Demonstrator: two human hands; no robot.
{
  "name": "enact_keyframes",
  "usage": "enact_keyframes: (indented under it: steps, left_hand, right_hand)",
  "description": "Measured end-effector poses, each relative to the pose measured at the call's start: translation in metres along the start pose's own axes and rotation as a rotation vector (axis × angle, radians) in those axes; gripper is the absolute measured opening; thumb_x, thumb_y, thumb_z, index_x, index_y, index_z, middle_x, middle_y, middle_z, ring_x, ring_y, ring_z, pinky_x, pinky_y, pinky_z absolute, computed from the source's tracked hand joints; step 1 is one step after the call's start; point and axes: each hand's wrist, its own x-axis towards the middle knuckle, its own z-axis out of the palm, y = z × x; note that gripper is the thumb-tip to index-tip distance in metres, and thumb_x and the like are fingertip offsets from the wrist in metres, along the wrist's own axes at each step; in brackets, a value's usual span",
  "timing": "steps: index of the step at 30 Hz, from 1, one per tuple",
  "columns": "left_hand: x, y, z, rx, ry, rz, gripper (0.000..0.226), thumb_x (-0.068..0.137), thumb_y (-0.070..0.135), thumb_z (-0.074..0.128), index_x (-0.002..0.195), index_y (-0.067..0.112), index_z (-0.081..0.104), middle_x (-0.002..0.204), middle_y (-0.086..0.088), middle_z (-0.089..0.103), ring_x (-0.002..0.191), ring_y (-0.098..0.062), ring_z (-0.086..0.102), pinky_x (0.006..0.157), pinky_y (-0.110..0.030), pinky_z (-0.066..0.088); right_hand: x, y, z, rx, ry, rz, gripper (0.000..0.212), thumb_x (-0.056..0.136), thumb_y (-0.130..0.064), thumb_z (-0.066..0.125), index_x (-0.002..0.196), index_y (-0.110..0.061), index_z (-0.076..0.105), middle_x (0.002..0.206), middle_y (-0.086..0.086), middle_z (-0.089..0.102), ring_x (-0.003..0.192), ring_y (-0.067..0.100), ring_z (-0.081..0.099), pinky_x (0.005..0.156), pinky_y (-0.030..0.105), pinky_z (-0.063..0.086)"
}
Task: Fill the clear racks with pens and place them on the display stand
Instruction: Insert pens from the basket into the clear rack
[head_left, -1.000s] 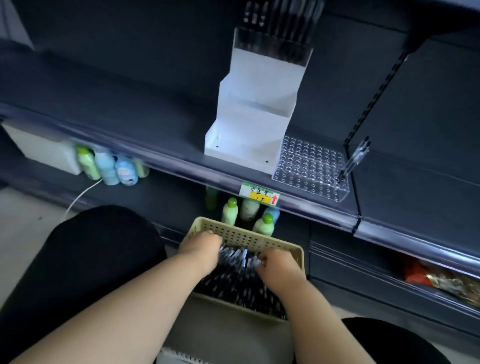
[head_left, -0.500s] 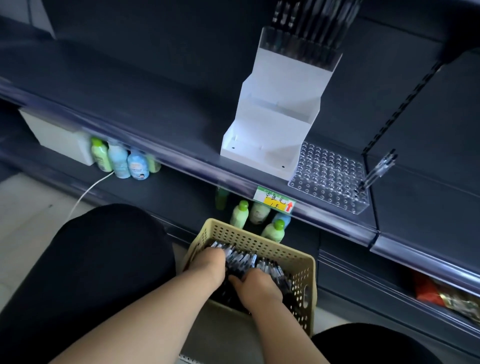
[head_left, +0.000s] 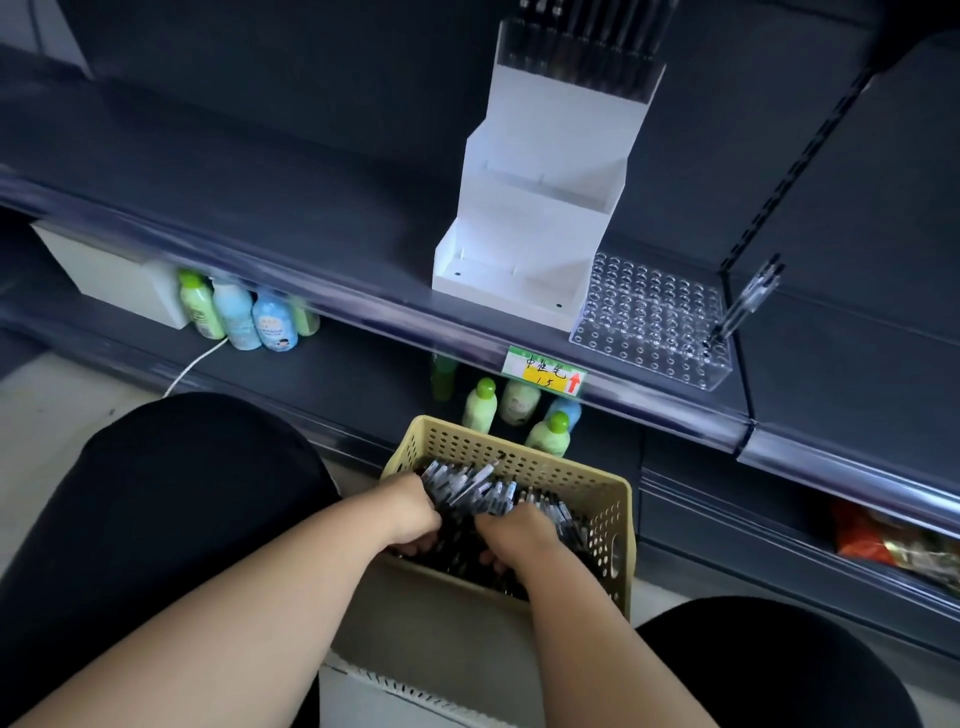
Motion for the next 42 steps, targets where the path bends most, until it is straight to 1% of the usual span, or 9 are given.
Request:
enact_keyframes:
  steps: [3, 8, 13, 18, 24, 32, 35, 38, 42]
  left_hand:
    - [-0.009, -0.004, -0.001, -0.143, -0.022, 0.024, 0.013, 0.086, -0.003, 0.051, 0.079, 0.006, 0.058, 0.078, -0.015, 0.066, 0.063, -0.023, 0.065, 0.06, -0.029, 0.055]
    - [-0.026, -0.003, 0.001, -0.443, -0.028, 0.103, 0.028, 0.089, -0.006, 0.053, 0.106, 0.014, 0.043, 0.087, -0.015, 0.063, 0.065, -0.017, 0.065, 0.053, -0.022, 0.055]
    - [-0.038, 0.007, 0.001, -0.434, 0.034, 0.203, 0.017, 0.088, -0.005, 0.054, 0.098, 0.009, 0.055, 0.081, -0.01, 0.064, 0.07, -0.018, 0.065, 0.066, -0.028, 0.056]
    - [-0.039, 0.017, -0.005, -0.423, 0.144, 0.278, 0.015, 0.086, 0.008, 0.062, 0.101, 0.007, 0.06, 0.092, -0.01, 0.07, 0.087, -0.025, 0.068, 0.088, -0.04, 0.053]
    - [-0.032, 0.045, -0.025, -0.358, 0.287, 0.451, 0.014, 0.083, 0.02, 0.067, 0.095, 0.027, 0.065, 0.094, 0.006, 0.07, 0.094, -0.013, 0.065, 0.09, -0.034, 0.05]
    - [-0.024, 0.119, -0.061, -0.455, 0.254, 0.698, 0.027, 0.078, 0.017, 0.073, 0.096, 0.031, 0.058, 0.087, 0.007, 0.073, 0.085, -0.009, 0.069, 0.082, -0.029, 0.048]
    - [-0.02, 0.155, -0.072, -0.474, 0.24, 0.832, 0.028, 0.077, 0.019, 0.071, 0.094, 0.036, 0.058, 0.087, 0.01, 0.074, 0.086, -0.009, 0.07, 0.081, -0.034, 0.05]
    - [-0.005, 0.184, -0.08, -0.46, 0.25, 0.946, 0.025, 0.069, 0.05, 0.071, 0.091, 0.043, 0.061, 0.088, 0.014, 0.073, 0.083, -0.005, 0.07, 0.082, -0.039, 0.05]
    - [0.032, 0.186, -0.078, -0.475, 0.304, 0.997, 0.049, 0.065, 0.074, 0.063, 0.101, 0.041, 0.063, 0.095, 0.014, 0.072, 0.091, -0.009, 0.07, 0.085, -0.047, 0.049]
  right_hand:
    - [-0.006, 0.005, -0.01, 0.014, 0.045, 0.005, 0.022, 0.077, -0.027, 0.061, 0.081, -0.006, 0.065, 0.068, 0.005, 0.062, 0.049, 0.014, 0.051, 0.042, 0.02, 0.036]
    - [-0.023, 0.011, -0.019, 0.155, -0.024, -0.004, 0.011, 0.08, -0.015, 0.057, 0.075, -0.009, 0.05, 0.058, 0.006, 0.046, 0.043, 0.016, 0.045, 0.042, 0.019, 0.032]
    - [-0.046, 0.007, -0.029, 0.536, -0.198, 0.068, 0.016, 0.087, -0.014, 0.047, 0.072, -0.014, 0.053, 0.054, -0.002, 0.052, 0.041, 0.009, 0.036, 0.039, 0.013, 0.015]
    - [-0.069, -0.001, -0.048, 0.557, -0.132, -0.077, 0.014, 0.089, -0.018, 0.048, 0.084, -0.014, 0.059, 0.066, -0.002, 0.066, 0.048, 0.009, 0.051, 0.043, 0.019, 0.025]
    - [-0.074, -0.007, -0.088, 0.48, 0.188, -0.352, 0.018, 0.087, -0.018, 0.055, 0.07, -0.015, 0.052, 0.059, 0.001, 0.051, 0.046, 0.013, 0.041, 0.047, 0.022, 0.033]
    - [-0.069, -0.021, -0.186, 0.899, 0.429, -0.7, 0.028, 0.085, 0.008, 0.054, 0.092, -0.018, 0.046, 0.068, 0.004, 0.064, 0.052, 0.013, 0.059, 0.044, 0.023, 0.045]
    - [-0.056, -0.017, -0.236, 0.811, 0.677, -0.69, 0.017, 0.089, -0.001, 0.05, 0.086, -0.018, 0.05, 0.075, 0.006, 0.068, 0.059, 0.016, 0.067, 0.05, 0.028, 0.05]
    - [-0.036, -0.007, -0.274, 0.587, 0.918, -0.552, 0.013, 0.09, -0.022, 0.054, 0.077, -0.022, 0.056, 0.071, -0.001, 0.069, 0.065, 0.018, 0.068, 0.063, 0.033, 0.052]
    - [-0.009, 0.009, -0.286, 0.289, 1.022, -0.419, 0.011, 0.087, -0.029, 0.06, 0.078, -0.022, 0.06, 0.068, -0.012, 0.063, 0.069, 0.009, 0.061, 0.059, 0.006, 0.04]
